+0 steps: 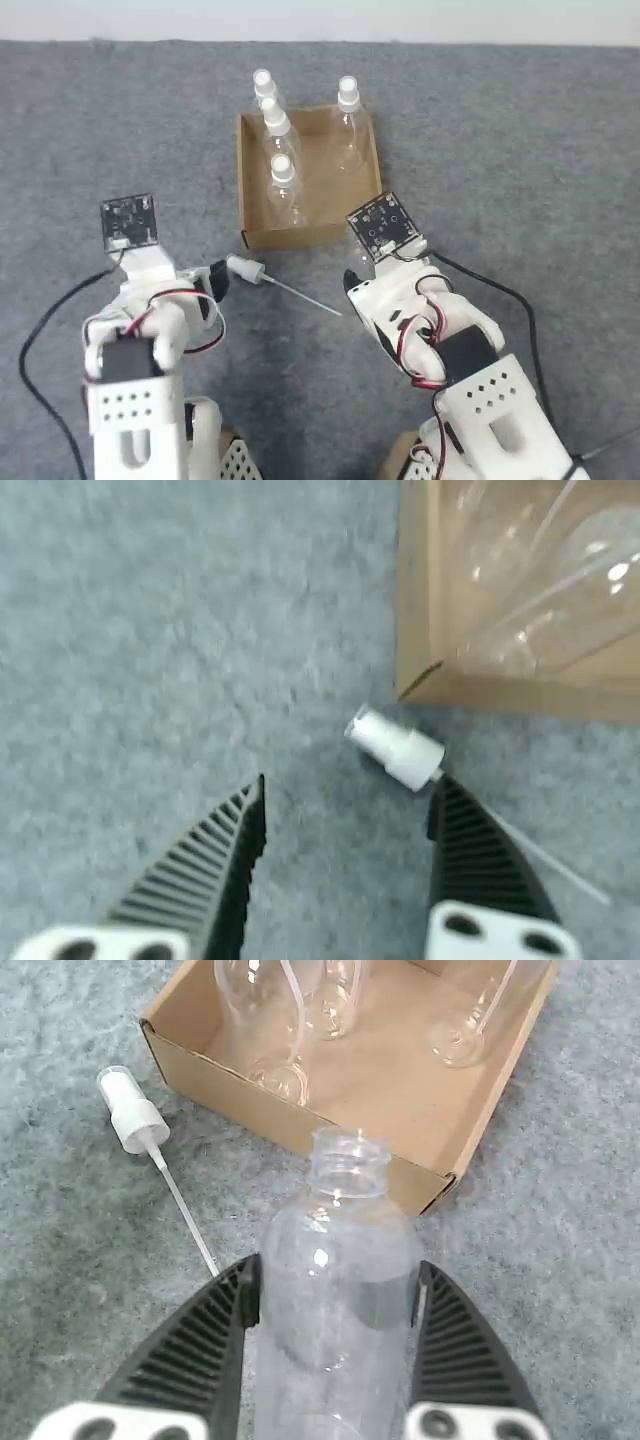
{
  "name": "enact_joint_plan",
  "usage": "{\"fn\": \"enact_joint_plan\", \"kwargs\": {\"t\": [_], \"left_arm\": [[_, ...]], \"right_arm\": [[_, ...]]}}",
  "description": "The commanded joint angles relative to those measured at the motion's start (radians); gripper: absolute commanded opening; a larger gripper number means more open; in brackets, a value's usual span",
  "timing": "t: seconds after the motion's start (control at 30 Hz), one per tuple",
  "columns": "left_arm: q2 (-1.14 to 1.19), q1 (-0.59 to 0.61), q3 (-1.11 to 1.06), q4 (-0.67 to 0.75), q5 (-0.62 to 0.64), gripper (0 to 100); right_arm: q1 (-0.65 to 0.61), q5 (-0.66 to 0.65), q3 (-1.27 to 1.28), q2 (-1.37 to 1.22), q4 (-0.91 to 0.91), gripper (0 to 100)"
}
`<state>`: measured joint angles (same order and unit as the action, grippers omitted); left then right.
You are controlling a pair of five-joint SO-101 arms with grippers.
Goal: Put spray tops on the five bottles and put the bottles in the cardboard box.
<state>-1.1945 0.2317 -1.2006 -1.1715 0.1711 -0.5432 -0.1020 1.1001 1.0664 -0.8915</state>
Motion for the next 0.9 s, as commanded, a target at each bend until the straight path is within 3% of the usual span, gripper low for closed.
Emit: {"fn": "enact_joint_plan", "kwargs": {"t": [0.0,0.23,0.87], "left_arm": [[0.166,-0.011,0.099,0.02,0.031,26],[0.434,-0.098,0.18,0.075,0.15,26],[0.977,-0.101,0.489,0.078,0.405,26]], "right_arm": [[0.012,0.009,-0.011,0.035,0.025,11.2],[0.01,0.008,-0.011,0.036,0.024,11.2],[0.012,0.008,-0.011,0.035,0.022,11.2]]}}
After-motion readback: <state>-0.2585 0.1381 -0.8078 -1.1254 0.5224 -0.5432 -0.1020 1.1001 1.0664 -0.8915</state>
